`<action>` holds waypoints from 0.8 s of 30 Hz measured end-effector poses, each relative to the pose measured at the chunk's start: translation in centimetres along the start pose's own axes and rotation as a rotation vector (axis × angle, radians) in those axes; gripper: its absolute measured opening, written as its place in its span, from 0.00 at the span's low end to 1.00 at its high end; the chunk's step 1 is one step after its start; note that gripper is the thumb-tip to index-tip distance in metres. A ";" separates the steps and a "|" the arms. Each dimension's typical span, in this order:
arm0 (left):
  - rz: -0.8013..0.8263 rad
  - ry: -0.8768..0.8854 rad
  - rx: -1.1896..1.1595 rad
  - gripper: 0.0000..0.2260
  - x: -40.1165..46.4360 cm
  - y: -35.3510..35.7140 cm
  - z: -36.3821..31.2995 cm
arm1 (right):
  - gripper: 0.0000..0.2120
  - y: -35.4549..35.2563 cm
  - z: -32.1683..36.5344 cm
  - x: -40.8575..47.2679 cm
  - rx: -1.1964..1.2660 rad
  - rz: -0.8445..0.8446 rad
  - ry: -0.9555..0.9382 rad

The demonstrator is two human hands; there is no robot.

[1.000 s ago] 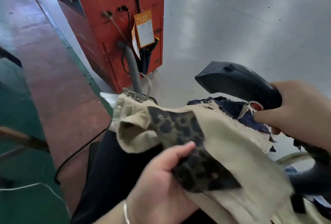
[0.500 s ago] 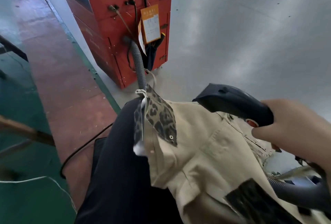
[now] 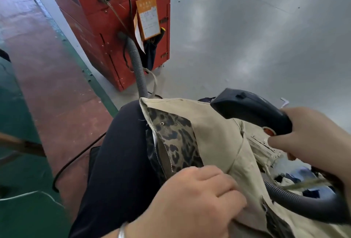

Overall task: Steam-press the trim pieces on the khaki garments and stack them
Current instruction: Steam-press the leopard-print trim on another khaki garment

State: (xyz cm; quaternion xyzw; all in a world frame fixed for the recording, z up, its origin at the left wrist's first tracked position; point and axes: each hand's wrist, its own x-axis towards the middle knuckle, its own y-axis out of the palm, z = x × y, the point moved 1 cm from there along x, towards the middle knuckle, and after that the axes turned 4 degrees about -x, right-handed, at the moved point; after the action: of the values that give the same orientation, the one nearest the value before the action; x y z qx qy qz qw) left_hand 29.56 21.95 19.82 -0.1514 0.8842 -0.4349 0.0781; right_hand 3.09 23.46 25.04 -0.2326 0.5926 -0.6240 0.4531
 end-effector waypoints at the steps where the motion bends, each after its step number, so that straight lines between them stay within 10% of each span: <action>1: 0.012 0.014 0.145 0.23 3.0 0.0 -1.1 | 0.09 0.0 0.0 0.0 0.001 0.004 0.005; 4: 0.244 -0.160 0.368 0.34 4.3 2.9 -0.3 | 0.09 -0.2 0.3 -0.4 -0.005 0.002 0.005; 8: 0.021 -0.264 0.366 0.21 6.8 3.7 -0.5 | 0.07 -0.8 0.4 -1.3 0.002 -0.004 0.015; 24: -0.047 -0.251 0.388 0.38 5.1 5.2 -0.4 | 0.22 -0.4 -1.9 -4.0 0.012 0.026 0.056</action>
State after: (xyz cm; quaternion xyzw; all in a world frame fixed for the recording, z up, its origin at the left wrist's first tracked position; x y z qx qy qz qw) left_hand 23.61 23.56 15.88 -0.2068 0.7638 -0.5760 0.2050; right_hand 3.32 27.79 26.01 -0.2045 0.6043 -0.6280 0.4456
